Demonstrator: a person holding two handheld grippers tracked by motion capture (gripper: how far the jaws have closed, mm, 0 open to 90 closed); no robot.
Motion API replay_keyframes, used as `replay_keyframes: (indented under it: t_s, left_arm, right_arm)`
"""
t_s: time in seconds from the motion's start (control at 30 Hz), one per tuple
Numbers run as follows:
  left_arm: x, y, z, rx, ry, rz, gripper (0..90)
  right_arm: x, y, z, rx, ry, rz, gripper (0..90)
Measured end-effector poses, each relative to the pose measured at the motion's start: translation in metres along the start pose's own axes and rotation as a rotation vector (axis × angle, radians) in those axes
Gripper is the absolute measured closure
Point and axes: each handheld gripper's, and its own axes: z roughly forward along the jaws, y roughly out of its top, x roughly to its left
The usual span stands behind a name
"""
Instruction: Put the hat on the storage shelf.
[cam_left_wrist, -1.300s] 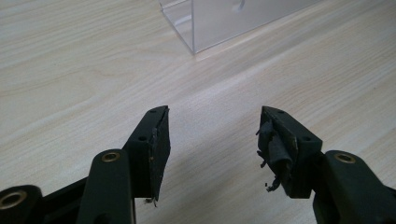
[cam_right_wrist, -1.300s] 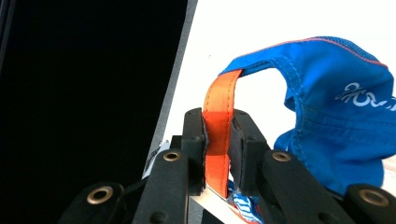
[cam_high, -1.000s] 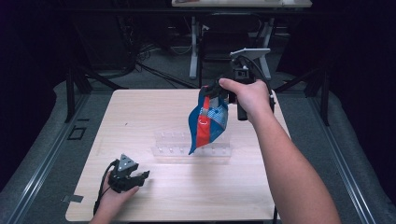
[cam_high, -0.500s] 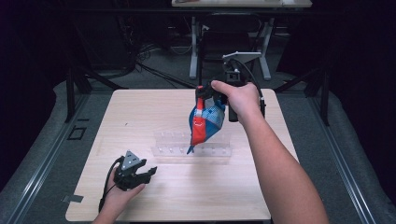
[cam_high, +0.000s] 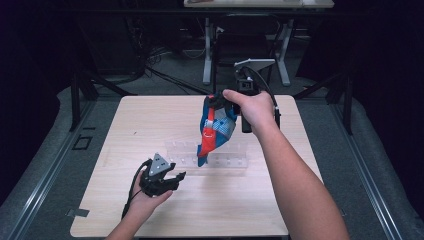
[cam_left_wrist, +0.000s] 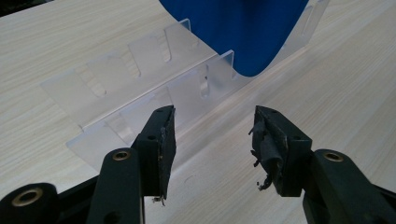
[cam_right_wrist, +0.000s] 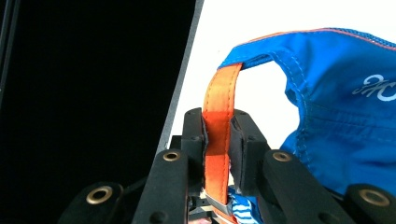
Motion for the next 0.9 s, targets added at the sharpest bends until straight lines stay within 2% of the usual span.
replay_keyframes:
  t_s: [0.03, 0.17, 0.2, 0.43, 0.7, 0.9]
  left_arm:
    - [-0.001, 0.001, 0.001, -0.008, 0.003, 0.002, 49.7]
    - [-0.004, 0.007, 0.001, -0.027, -0.004, 0.002, 50.7]
    - [-0.006, 0.011, 0.001, -0.033, -0.007, 0.010, 51.6]
    - [-0.013, 0.022, 0.006, -0.034, -0.026, 0.025, 57.8]
    - [-0.015, 0.022, 0.008, -0.022, -0.027, 0.030, 60.0]
    - [-0.013, 0.018, 0.005, -0.022, -0.017, 0.028, 59.8]
  right_arm:
    - [-0.001, -0.001, 0.001, 0.012, -0.008, 0.013, 77.3]
    - [-0.005, -0.003, 0.003, 0.006, -0.011, 0.007, 77.3]
    - [-0.007, -0.003, 0.003, 0.021, -0.019, 0.012, 77.3]
    - [-0.014, -0.006, 0.006, 0.017, -0.021, 0.017, 77.2]
    - [-0.026, -0.009, 0.007, 0.040, -0.048, 0.027, 77.2]
    - [-0.036, -0.012, 0.010, 0.031, -0.064, 0.044, 77.1]
